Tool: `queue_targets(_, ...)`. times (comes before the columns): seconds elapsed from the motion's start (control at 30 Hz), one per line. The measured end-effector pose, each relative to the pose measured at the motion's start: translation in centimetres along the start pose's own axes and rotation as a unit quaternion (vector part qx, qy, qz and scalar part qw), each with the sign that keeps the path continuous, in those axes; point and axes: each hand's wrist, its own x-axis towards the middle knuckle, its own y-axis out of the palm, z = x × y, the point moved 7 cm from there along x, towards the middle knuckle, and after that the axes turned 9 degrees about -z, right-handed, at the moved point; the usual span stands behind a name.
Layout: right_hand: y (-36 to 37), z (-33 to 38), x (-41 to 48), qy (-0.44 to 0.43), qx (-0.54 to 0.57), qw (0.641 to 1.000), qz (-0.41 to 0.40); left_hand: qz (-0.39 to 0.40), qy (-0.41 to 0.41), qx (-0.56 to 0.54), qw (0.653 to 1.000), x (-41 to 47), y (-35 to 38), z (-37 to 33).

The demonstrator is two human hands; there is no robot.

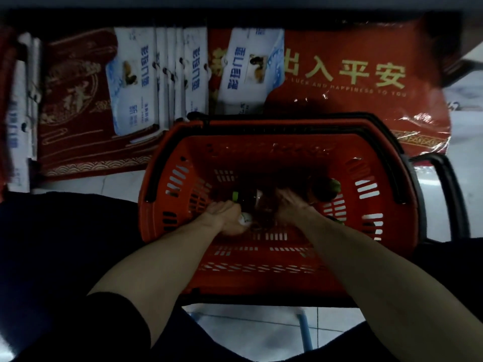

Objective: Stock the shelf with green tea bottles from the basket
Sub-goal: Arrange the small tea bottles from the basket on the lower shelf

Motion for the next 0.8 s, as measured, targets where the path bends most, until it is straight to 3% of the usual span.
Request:
queue_targets(0.3,-8.8,1.4,-4.1,0.05,0.113,0.992,0.017,-0.002,-0.029,-0.065,0.997,-2.2,-9.3,-0.4)
queue_targets(0.5,-14.7,1.8,-6.7,0.025,0.181,0.983,0.007,-0.051,-0.005,-0.074,0.996,-5.1,-17.0,-1.5)
queue_targets(0.73,-16.9,1.8,-9.2,0.019,0.396,0.916,0.066,-0.114,0.01,-0.153,0.982,-9.2,-23.3,-2.2)
queue_targets(0.8,-17.1,1.8,-9.5,0.014,0.412,0.909,0.053,-0.139,0.02,-0.172,0.975,-10.3,-24.4,-2.7)
